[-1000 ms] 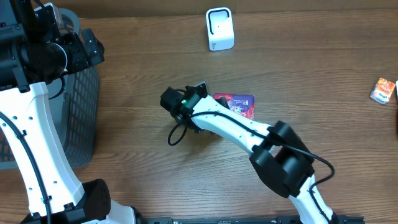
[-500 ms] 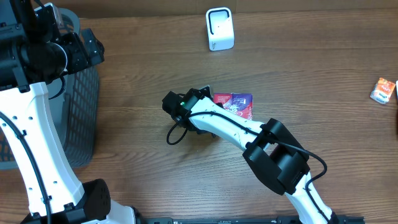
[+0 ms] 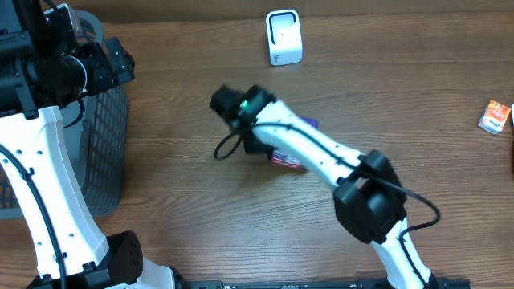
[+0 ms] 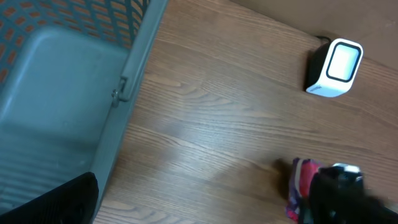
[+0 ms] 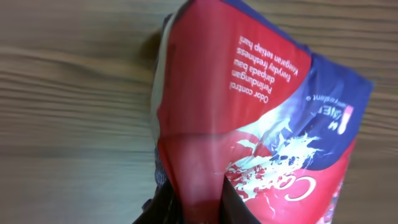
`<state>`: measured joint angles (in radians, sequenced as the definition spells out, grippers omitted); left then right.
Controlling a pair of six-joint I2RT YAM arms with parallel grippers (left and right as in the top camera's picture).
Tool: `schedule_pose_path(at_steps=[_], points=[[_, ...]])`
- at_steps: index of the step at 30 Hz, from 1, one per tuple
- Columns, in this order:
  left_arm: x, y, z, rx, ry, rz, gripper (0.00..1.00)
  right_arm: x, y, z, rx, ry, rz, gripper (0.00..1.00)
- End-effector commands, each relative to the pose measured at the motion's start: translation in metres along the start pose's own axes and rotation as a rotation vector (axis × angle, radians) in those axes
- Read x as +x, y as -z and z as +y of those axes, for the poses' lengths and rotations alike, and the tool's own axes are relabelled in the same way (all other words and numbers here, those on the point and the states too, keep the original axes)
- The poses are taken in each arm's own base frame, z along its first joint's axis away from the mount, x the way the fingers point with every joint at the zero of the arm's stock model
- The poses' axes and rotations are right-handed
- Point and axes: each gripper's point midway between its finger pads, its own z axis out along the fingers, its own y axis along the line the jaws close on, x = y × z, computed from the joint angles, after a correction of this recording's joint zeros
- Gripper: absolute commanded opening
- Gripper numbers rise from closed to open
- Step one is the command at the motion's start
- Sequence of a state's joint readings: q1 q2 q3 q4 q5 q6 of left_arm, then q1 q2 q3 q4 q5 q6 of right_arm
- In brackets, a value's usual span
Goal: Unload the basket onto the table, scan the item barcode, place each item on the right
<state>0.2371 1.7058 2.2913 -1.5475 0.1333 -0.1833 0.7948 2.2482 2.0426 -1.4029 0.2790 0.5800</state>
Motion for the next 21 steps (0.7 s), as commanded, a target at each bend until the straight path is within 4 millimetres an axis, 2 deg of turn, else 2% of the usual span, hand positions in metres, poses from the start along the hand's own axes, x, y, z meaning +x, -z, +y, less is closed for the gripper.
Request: schedule_pose_path(at_steps=[1, 5, 6, 8, 10, 12, 17, 19, 21], points=[[-0.003, 0.005, -0.001, -0.002, -0.008, -0.021, 1.00, -0.014, 0.069, 0.025, -0.450, 0.039, 0.048, 0.04], [-0.003, 0.005, -0.001, -0.002, -0.008, -0.021, 1.00, -0.015, 0.101, 0.040, -0.844, 0.096, 0.158, 0.04], [-0.003, 0.005, -0.001, -0.002, -0.008, -0.021, 1.00, -0.017, 0.113, 0.040, -1.006, 0.118, 0.189, 0.04], [-0.003, 0.005, -0.001, -0.002, -0.008, -0.021, 1.00, -0.020, 0.123, 0.039, -1.147, 0.128, 0.209, 0.04], [-0.003, 0.005, -0.001, -0.002, -0.008, -0.021, 1.00, -0.023, 0.123, 0.034, -1.234, 0.112, 0.229, 0.04], [-0.003, 0.005, -0.001, -0.002, -0.008, -0.021, 1.00, -0.023, 0.114, 0.029, -1.283, 0.079, 0.259, 0.04], [-0.003, 0.005, -0.001, -0.002, -0.008, -0.021, 1.00, -0.016, 0.074, 0.015, -1.312, -0.054, 0.362, 0.04], [-0.003, 0.005, -0.001, -0.002, -0.008, -0.021, 1.00, -0.016, 0.049, 0.003, -1.261, -0.122, 0.375, 0.04], [-0.003, 0.005, -0.001, -0.002, -0.008, -0.021, 1.00, -0.019, 0.021, -0.013, -1.145, -0.179, 0.359, 0.12]])
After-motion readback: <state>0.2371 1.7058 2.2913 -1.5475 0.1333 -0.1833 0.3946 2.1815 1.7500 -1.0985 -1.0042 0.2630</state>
